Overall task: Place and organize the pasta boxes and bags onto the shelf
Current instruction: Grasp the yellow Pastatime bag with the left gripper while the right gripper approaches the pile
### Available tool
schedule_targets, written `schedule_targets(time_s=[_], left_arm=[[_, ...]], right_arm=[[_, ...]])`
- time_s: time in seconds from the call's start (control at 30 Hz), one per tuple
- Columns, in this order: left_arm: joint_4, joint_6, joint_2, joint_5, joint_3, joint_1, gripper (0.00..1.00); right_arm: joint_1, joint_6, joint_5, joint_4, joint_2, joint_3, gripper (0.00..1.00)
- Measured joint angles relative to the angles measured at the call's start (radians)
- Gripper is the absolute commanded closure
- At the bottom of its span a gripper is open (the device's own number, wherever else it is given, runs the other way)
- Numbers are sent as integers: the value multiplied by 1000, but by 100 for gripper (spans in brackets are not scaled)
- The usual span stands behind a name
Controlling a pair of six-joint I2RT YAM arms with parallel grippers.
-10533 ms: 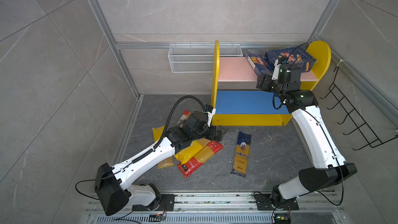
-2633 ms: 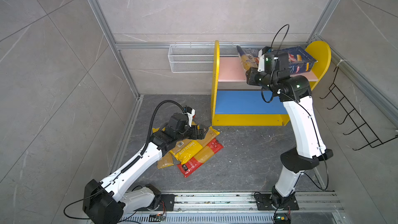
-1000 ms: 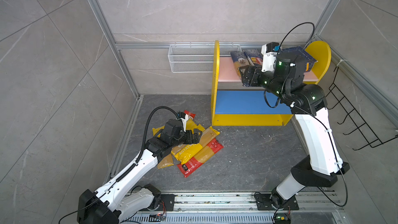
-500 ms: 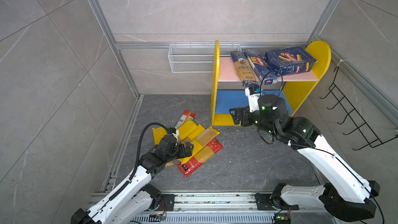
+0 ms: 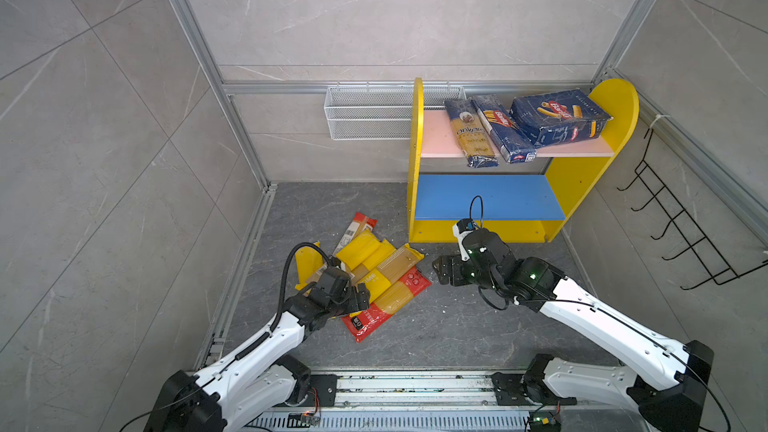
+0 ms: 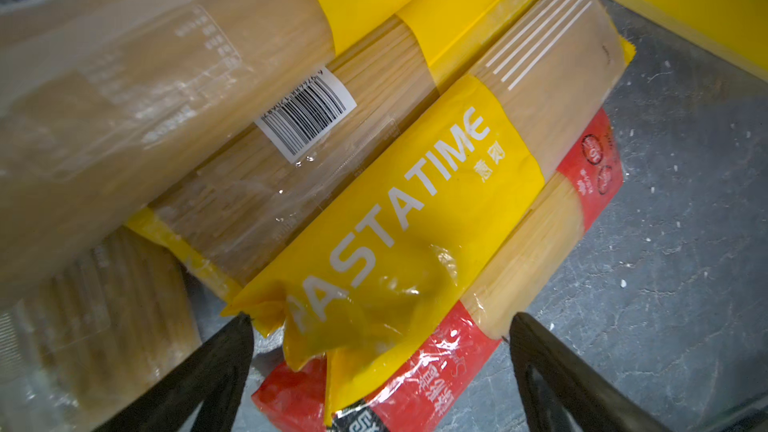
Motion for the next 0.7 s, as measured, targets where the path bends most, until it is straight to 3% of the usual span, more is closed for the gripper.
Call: schedule_targets(time_s=[0.13,0.27,0.53,0.7], left_arm=[[82,-26,117,21,-11,-2,24],[156,-56,174,31,-20,-39,26],[286,-147,299,-28,-3,-270,29],[398,-194,423,-13,60,-351,31]], right_arm=[[0,8,-9,24,-29,-35,13],[0,14,-9,33,-56,-71,13],[0,23,-8,32,-100,-132,13],[0,34,-2,27,-130,-145,13]])
